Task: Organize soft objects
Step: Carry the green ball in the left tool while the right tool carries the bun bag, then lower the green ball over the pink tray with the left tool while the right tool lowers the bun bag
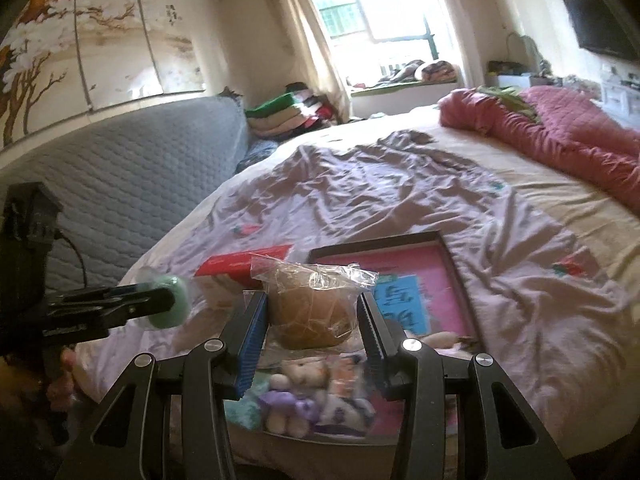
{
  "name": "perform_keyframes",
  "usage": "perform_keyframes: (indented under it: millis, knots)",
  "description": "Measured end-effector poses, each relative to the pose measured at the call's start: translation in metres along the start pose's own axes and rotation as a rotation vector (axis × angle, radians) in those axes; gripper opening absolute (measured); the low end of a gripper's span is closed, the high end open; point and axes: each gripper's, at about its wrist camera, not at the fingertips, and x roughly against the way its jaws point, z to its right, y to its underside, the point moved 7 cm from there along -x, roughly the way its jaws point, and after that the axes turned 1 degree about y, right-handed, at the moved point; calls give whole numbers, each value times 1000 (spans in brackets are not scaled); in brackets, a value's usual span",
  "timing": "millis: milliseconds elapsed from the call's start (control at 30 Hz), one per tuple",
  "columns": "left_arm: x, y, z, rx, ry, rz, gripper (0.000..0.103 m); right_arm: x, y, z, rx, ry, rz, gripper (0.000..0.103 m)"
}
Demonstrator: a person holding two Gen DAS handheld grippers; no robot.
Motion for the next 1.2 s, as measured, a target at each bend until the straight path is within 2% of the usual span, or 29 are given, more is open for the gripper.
perform_keyframes:
  millis: [267,567,1200]
  knots:
    - [-12,3,36,-64,16,-23,45,19,-5,29,-29,53,33,47]
    - [-21,5,66,-110,27,-31,45,28,-4,34,-20,73,39,47]
    - [-44,14,85,-140,7,-71,45,26,6,46,-29,98,25,47]
